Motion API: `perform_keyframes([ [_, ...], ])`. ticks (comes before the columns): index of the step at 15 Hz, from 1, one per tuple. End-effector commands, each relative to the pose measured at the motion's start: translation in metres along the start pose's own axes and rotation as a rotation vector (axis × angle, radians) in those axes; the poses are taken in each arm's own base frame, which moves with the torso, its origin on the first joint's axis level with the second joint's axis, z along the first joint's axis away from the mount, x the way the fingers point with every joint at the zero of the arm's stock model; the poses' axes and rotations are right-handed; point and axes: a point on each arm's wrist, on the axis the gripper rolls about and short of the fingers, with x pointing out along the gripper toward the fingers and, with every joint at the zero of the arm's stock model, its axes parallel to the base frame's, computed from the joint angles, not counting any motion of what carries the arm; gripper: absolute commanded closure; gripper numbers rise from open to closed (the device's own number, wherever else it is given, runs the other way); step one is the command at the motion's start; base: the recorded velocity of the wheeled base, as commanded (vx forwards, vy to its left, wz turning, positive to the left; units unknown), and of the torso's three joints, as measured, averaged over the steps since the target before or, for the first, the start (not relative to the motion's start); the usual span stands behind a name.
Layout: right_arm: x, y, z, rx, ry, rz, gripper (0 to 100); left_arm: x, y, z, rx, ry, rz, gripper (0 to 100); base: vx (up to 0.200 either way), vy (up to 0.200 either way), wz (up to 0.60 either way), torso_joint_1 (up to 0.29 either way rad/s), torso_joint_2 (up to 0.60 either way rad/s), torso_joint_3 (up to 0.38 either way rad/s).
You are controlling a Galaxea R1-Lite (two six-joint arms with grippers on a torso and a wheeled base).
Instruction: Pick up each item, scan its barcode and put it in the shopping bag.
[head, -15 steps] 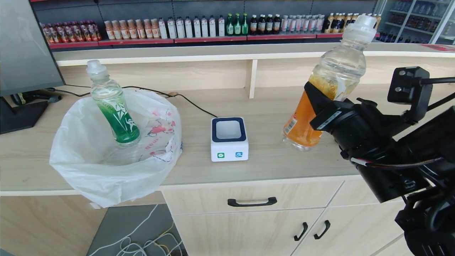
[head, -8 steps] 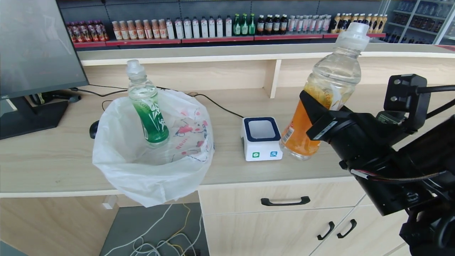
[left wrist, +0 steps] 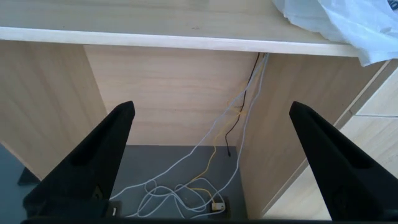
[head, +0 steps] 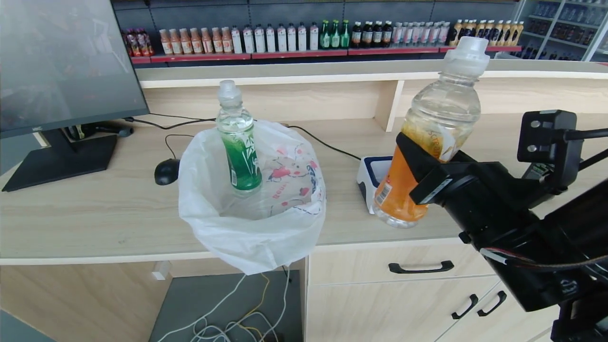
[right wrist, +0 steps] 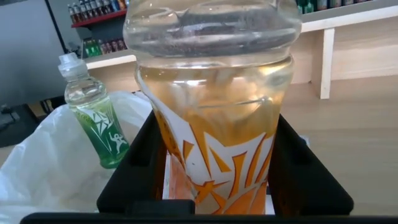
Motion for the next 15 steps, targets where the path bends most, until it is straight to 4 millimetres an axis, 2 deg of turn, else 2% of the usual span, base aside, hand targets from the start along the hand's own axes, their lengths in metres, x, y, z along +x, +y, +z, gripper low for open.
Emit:
perform_keyframes([
  [1, 0.000, -0.001, 0.002, -0.002, -0.007, -0.004, 100, 0.000, 0.000, 0.000, 0.000, 0.000, -0.001, 0, 0.000, 0.000, 0.00, 0.000, 0.00, 0.000],
  [4, 0.011, -0.009, 0.008, -0.057, -0.049, -0.043, 100, 0.000, 0.000, 0.000, 0.000, 0.001, -0.001, 0, 0.000, 0.000, 0.00, 0.000, 0.00, 0.000],
  [8, 0.046, -0.017, 0.016, -0.157, -0.146, -0.070, 100, 0.000, 0.000, 0.000, 0.000, 0.000, -0.001, 0, 0.000, 0.000, 0.00, 0.000, 0.00, 0.000],
  [12, 0.074, -0.031, 0.014, -0.424, -0.219, 0.096, 100, 0.000, 0.000, 0.000, 0.000, 0.000, -0.001, 0, 0.000, 0.000, 0.00, 0.000, 0.00, 0.000],
  [15, 0.083, -0.040, 0.008, -0.597, -0.261, 0.242, 100, 0.000, 0.000, 0.000, 0.000, 0.000, -0.001, 0, 0.000, 0.000, 0.00, 0.000, 0.00, 0.000],
])
